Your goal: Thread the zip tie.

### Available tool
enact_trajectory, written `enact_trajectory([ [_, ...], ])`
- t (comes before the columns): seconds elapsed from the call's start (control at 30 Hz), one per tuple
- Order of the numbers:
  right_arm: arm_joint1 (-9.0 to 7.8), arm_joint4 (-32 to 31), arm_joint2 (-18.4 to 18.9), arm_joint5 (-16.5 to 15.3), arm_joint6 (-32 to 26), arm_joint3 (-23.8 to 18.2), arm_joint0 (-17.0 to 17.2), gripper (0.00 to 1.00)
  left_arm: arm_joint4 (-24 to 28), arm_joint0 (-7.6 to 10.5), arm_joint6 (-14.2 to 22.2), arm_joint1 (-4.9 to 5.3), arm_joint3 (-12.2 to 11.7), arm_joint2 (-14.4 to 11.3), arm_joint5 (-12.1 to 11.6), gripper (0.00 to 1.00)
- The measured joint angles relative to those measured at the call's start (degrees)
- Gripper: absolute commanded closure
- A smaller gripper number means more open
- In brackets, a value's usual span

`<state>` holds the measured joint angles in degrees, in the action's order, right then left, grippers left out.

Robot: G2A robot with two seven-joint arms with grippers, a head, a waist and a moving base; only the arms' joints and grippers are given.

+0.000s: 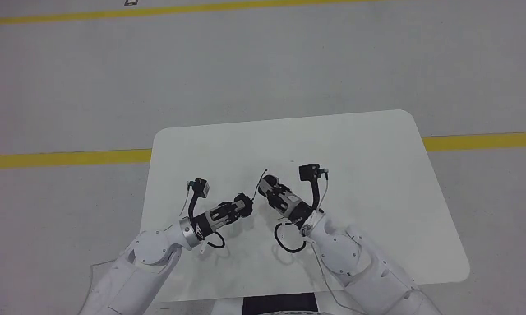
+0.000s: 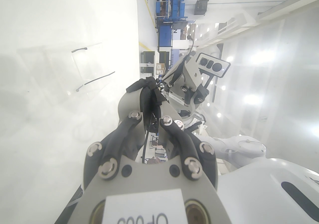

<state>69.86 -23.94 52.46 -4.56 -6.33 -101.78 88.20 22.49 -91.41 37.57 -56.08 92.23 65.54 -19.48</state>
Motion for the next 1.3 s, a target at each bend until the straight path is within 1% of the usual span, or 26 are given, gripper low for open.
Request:
enact_trajectory([
  [0.7, 0.56, -0.5, 0.4, 0.0, -1.3, 0.7, -0.1, 1.00, 0.0, 0.00, 0.0, 0.00, 0.0, 0.0, 0.0, 1.00],
  [1.0, 0.67, -1.0, 1.1, -0.1, -0.6, 0.1, 0.5, 1.00, 0.0, 0.00, 0.0, 0.00, 0.0, 0.0, 0.0, 1.00],
  [1.3, 0.91, -0.9, 1.2, -0.1, -0.9, 0.5, 0.5, 1.00, 0.0, 0.00, 0.0, 0.00, 0.0, 0.0, 0.0, 1.00],
])
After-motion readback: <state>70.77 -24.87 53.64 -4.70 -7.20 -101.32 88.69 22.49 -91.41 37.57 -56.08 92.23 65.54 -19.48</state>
